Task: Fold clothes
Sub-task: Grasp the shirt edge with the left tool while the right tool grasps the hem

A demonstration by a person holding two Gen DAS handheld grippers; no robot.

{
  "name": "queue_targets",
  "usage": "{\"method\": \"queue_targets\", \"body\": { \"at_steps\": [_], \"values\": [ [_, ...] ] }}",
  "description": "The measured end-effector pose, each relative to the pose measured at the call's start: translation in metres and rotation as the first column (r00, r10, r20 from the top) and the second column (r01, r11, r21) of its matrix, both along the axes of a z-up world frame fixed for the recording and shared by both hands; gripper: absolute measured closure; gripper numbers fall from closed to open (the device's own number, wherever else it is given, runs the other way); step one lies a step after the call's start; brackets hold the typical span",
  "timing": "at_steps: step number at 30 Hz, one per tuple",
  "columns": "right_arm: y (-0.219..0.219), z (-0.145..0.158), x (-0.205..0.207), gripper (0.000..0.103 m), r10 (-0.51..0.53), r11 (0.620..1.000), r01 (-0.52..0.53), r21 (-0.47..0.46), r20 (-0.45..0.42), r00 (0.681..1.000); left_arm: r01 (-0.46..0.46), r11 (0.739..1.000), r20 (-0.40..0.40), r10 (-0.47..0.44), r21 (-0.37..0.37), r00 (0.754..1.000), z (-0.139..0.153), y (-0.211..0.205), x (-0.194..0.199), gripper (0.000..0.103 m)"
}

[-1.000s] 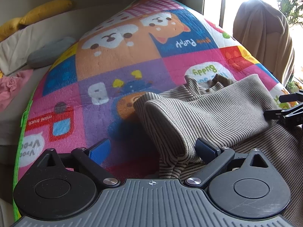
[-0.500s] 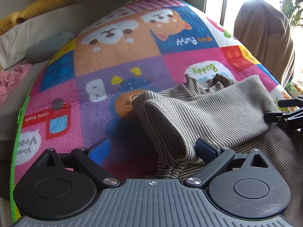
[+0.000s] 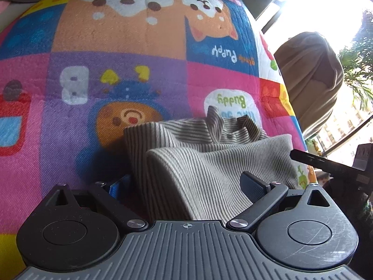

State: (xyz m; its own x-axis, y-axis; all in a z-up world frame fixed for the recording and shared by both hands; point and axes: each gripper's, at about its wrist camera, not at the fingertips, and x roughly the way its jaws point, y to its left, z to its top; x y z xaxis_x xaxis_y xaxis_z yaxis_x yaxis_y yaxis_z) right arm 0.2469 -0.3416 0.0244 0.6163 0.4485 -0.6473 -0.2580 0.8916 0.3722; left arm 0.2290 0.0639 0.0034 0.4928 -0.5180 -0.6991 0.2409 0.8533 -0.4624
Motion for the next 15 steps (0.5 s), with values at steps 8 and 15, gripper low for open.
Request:
{"method": "queue_targets", "body": {
  "at_steps": [8, 15],
  "values": [
    [0.044, -0.011, 0.034, 0.033, 0.065, 0.998, -0.065, -0.012, 0.001, 0.998, 0.011, 0.998, 0.052, -0.015, 0.069, 0.999, 0.001, -0.020, 0.015, 0.006],
    [0.042, 0.001, 0.020, 0.069, 0.079, 0.997, -0.079, -0.008, 0.009, 0.997, 0.000, 0.994, 0.095, -0.011, 0.108, 0.995, 0.006, -0.015, 0.007, 0.069]
  ]
}}
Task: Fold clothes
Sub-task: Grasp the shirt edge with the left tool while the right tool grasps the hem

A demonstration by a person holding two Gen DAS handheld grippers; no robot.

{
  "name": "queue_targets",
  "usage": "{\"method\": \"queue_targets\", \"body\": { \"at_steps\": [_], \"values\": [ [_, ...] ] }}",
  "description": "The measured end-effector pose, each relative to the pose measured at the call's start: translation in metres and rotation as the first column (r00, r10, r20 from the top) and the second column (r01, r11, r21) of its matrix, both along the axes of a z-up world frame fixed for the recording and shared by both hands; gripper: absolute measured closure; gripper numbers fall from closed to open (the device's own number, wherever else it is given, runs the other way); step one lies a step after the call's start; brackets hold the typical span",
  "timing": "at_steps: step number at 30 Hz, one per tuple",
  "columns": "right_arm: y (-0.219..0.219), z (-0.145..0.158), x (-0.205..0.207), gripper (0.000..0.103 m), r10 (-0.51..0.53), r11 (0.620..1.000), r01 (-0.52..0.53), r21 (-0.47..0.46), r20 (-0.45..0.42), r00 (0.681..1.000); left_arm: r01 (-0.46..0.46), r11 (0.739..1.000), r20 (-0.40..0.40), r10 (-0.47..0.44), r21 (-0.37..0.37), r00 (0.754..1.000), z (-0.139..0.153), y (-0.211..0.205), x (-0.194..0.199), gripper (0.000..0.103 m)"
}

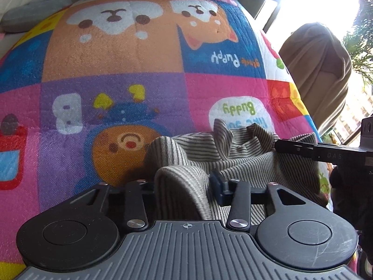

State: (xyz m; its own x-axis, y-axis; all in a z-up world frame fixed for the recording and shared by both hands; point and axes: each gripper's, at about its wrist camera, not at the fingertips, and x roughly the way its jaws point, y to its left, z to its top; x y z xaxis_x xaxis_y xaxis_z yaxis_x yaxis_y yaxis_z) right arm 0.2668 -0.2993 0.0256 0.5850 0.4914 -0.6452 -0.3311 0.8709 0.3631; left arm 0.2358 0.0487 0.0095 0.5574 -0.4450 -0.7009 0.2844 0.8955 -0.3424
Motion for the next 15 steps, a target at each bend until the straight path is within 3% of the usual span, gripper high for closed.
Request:
{"method": "queue_targets", "body": {
  "at_steps": [1, 7, 11, 15],
  "values": [
    [-0.002, 0.002, -0.003, 0.071, -0.002, 1.000, 0.002, 0.008, 0.000, 1.000, 0.009, 1.000, 0.011, -0.009, -0.006, 1.000, 0.003, 0.001, -0.004, 0.074],
    [-0.016, 0.047, -0.055, 0.078, 0.039, 0.998, -0.043, 0.055, 0.077, 0.996, 0.140, 0.988, 0.144, -0.131, -0.058, 0.981, 0.045, 0.011, -0.057, 0.076],
    [-0.022, 0.075, -0.117, 0.080, 0.076, 0.996, -0.082, 0.040, 0.140, 0.987, 0.205, 0.978, 0.206, -0.195, -0.030, 0.959, 0.060, 0.016, -0.113, 0.076],
    [-0.030, 0.083, -0.182, 0.085, 0.090, 0.996, -0.093, 0.006, 0.171, 0.981, 0.237, 0.971, 0.249, -0.236, 0.027, 0.939, 0.059, 0.027, -0.168, 0.078]
  ]
}}
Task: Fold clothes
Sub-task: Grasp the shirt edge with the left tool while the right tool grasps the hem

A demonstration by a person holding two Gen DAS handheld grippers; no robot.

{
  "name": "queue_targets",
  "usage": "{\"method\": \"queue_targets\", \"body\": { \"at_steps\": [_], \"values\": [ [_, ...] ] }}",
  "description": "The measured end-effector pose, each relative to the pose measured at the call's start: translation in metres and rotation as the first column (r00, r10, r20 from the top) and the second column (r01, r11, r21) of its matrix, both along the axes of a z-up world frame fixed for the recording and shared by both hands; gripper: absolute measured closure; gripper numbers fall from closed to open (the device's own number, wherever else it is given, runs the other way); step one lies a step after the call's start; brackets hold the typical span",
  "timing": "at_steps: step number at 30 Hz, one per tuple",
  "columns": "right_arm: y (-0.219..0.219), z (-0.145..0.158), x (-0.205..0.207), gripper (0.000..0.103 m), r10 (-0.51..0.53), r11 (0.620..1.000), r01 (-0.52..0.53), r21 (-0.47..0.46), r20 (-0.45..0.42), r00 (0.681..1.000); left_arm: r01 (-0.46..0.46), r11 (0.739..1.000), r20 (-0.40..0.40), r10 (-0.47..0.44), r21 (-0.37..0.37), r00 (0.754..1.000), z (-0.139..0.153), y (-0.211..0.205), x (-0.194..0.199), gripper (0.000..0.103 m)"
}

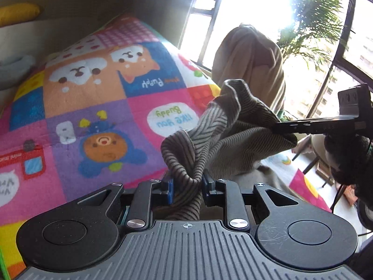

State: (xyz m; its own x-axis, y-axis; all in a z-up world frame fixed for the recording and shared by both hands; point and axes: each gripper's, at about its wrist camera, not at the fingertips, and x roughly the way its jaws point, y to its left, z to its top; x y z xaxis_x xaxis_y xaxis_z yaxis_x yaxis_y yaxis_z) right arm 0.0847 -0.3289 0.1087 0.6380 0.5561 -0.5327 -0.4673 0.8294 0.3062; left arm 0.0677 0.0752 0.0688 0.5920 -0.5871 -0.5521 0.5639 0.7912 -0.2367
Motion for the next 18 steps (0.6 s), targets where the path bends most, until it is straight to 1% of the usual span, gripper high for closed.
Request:
{"method": "queue_targets", "body": {
  "at_steps": [3, 4, 6, 7, 8, 10, 11, 12, 13, 14, 16, 17, 18],
  "values": [
    [-0.006, -0.009, -0.042, 0.085, -0.009, 0.999, 0.009, -0.051, -0.013, 1.000, 0.010, 0.999, -0.001, -0.010, 0.037, 1.000, -0.009, 0.006, -0.032, 0.076],
    [-0.008, -0.015, -0.055, 0.085, -0.020, 0.996, 0.018, -0.086, -0.019, 1.000, 0.009, 0.999, -0.009, -0.008, 0.052, 1.000, -0.014, 0.007, -0.040, 0.071],
    [-0.009, -0.026, -0.077, 0.084, -0.046, 0.984, 0.044, -0.174, -0.009, 0.999, 0.007, 0.997, -0.028, -0.005, 0.074, 1.000, -0.022, 0.010, -0.053, 0.067],
    [-0.010, -0.031, -0.087, 0.084, -0.054, 0.975, 0.052, -0.217, 0.001, 0.999, 0.007, 0.997, -0.037, -0.004, 0.083, 0.999, -0.024, 0.012, -0.058, 0.059],
    [-0.011, -0.035, -0.097, 0.080, -0.060, 0.964, 0.061, -0.258, 0.011, 0.998, 0.005, 0.996, -0.044, -0.001, 0.094, 0.999, -0.026, 0.013, -0.063, 0.055],
    [-0.012, -0.040, -0.111, 0.073, -0.071, 0.945, 0.077, -0.319, 0.030, 0.997, 0.005, 0.994, -0.054, 0.001, 0.110, 0.999, -0.028, 0.015, -0.071, 0.042],
    [-0.015, -0.041, -0.116, 0.066, -0.078, 0.943, 0.083, -0.324, 0.027, 0.997, 0.005, 0.994, -0.060, 0.002, 0.106, 0.998, -0.027, 0.017, -0.075, 0.038],
    [-0.017, -0.042, -0.121, 0.058, -0.085, 0.942, 0.088, -0.325, 0.024, 0.996, 0.004, 0.996, -0.069, 0.002, 0.088, 0.998, -0.026, 0.020, -0.077, 0.029],
    [-0.020, -0.042, -0.123, 0.055, -0.093, 0.945, 0.094, -0.314, 0.017, 0.996, 0.004, 0.998, -0.080, 0.001, 0.063, 0.997, -0.025, 0.024, -0.079, 0.023],
    [-0.022, -0.042, -0.124, 0.052, -0.099, 0.946, 0.099, -0.310, 0.017, 0.995, 0.003, 1.000, -0.101, -0.001, 0.023, 0.995, -0.024, 0.028, -0.081, 0.021],
    [-0.015, -0.043, -0.125, 0.052, -0.088, 0.931, 0.103, -0.349, 0.059, 0.994, 0.007, 0.998, -0.153, -0.016, -0.063, 0.988, -0.025, 0.035, -0.081, 0.014],
    [-0.012, -0.043, -0.126, 0.049, -0.082, 0.924, 0.105, -0.368, 0.079, 0.994, 0.018, 0.995, -0.175, -0.034, -0.094, 0.984, -0.028, 0.036, -0.082, 0.013],
    [-0.008, -0.043, -0.127, 0.046, -0.075, 0.915, 0.108, -0.388, 0.099, 0.992, 0.032, 0.994, -0.190, -0.052, -0.107, 0.980, -0.031, 0.035, -0.082, 0.011]
  ]
}}
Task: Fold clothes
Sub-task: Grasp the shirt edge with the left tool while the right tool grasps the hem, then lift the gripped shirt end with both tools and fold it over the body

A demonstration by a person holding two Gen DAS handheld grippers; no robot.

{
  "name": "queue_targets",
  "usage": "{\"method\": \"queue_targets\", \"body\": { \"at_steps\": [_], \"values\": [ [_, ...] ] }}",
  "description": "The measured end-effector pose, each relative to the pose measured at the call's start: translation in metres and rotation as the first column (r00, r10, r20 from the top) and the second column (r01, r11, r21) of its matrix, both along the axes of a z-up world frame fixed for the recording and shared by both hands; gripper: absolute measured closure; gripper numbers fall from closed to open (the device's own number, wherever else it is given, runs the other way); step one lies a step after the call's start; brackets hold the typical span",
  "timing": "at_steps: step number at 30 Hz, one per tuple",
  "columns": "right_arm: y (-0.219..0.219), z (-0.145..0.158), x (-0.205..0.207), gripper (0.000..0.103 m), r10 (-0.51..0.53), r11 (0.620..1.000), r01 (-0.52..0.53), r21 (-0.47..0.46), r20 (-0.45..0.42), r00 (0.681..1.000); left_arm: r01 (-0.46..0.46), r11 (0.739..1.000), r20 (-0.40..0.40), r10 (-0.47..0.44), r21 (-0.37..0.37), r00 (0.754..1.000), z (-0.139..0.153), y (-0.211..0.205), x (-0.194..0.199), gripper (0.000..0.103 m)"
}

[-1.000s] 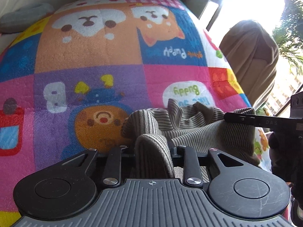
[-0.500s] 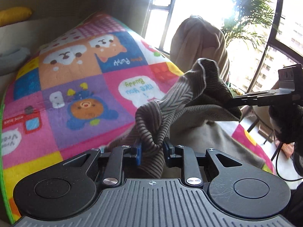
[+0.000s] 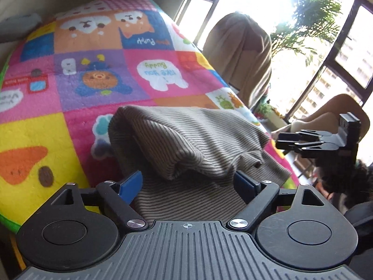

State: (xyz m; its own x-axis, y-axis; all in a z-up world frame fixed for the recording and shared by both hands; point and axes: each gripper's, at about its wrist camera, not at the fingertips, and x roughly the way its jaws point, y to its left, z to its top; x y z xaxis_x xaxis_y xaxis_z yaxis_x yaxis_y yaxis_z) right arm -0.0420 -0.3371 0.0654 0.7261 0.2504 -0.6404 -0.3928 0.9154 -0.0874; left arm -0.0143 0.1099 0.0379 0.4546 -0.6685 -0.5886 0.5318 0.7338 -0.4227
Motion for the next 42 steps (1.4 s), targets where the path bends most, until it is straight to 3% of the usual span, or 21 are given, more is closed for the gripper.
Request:
{"method": "queue_targets", "body": {
  "at_steps": [5, 8, 11, 16, 19, 24, 32, 34, 36, 38, 39, 41, 42],
  "values": [
    [0.017, -0.001, -0.003, 0.032, 0.032, 0.994, -0.022, -0.110, 0.088, 0.996, 0.054, 0.991, -0.023, -0.052, 0.123, 0.998, -0.018, -0.035, 0.011, 0.011],
    [0.031, 0.003, -0.004, 0.025, 0.093, 0.992, -0.083, -0.093, 0.106, 0.990, 0.097, 0.989, -0.053, -0.092, 0.107, 0.994, -0.025, -0.054, 0.029, 0.011],
    [0.044, 0.009, -0.002, 0.025, 0.111, 0.989, -0.093, -0.113, 0.166, 0.980, 0.097, 0.988, -0.079, -0.088, 0.123, 0.993, -0.032, -0.067, 0.044, 0.010],
    [0.081, 0.024, -0.004, 0.020, 0.248, 0.960, -0.205, -0.192, 0.237, 0.939, 0.011, 0.946, 0.065, -0.034, 0.325, 0.997, -0.019, -0.071, 0.034, 0.010],
    [0.112, 0.019, -0.006, 0.020, 0.351, 0.924, -0.301, -0.238, 0.213, 0.912, -0.046, 0.928, 0.154, -0.013, 0.371, 0.988, -0.005, -0.062, 0.025, 0.009],
    [0.170, 0.002, -0.012, 0.017, 0.502, 0.842, -0.428, -0.328, 0.189, 0.844, -0.116, 0.917, 0.223, 0.030, 0.382, 0.974, 0.014, -0.038, 0.017, 0.008],
    [0.241, -0.046, 0.004, 0.016, 0.627, 0.681, -0.450, -0.578, 0.143, 0.766, -0.326, 0.901, 0.278, 0.247, 0.287, 0.928, 0.026, 0.023, 0.019, 0.007],
    [0.248, -0.048, 0.010, 0.016, 0.626, 0.685, -0.443, -0.578, 0.155, 0.764, -0.360, 0.897, 0.272, 0.291, 0.255, 0.917, 0.026, 0.036, 0.021, 0.007],
    [0.246, -0.035, 0.028, 0.030, 0.549, 0.770, -0.424, -0.478, 0.157, 0.821, -0.374, 0.896, 0.262, 0.311, 0.238, 0.913, 0.023, 0.043, 0.021, 0.007],
    [0.224, -0.005, 0.058, 0.030, 0.363, 0.923, -0.332, -0.195, 0.152, 0.919, -0.378, 0.897, 0.251, 0.320, 0.230, 0.914, 0.018, 0.047, 0.020, 0.007],
    [0.208, 0.007, 0.071, 0.030, 0.275, 0.962, -0.273, -0.030, 0.128, 0.953, -0.371, 0.901, 0.242, 0.317, 0.224, 0.917, 0.015, 0.049, 0.019, 0.007],
    [0.178, 0.018, 0.086, 0.030, 0.202, 0.946, -0.206, 0.251, 0.039, 0.979, -0.358, 0.909, 0.223, 0.311, 0.213, 0.924, 0.010, 0.050, 0.019, 0.006],
    [0.174, 0.016, 0.088, 0.029, 0.238, 0.927, -0.223, 0.300, -0.015, 0.971, -0.352, 0.912, 0.211, 0.310, 0.209, 0.927, 0.008, 0.050, 0.020, 0.006]
  ]
}}
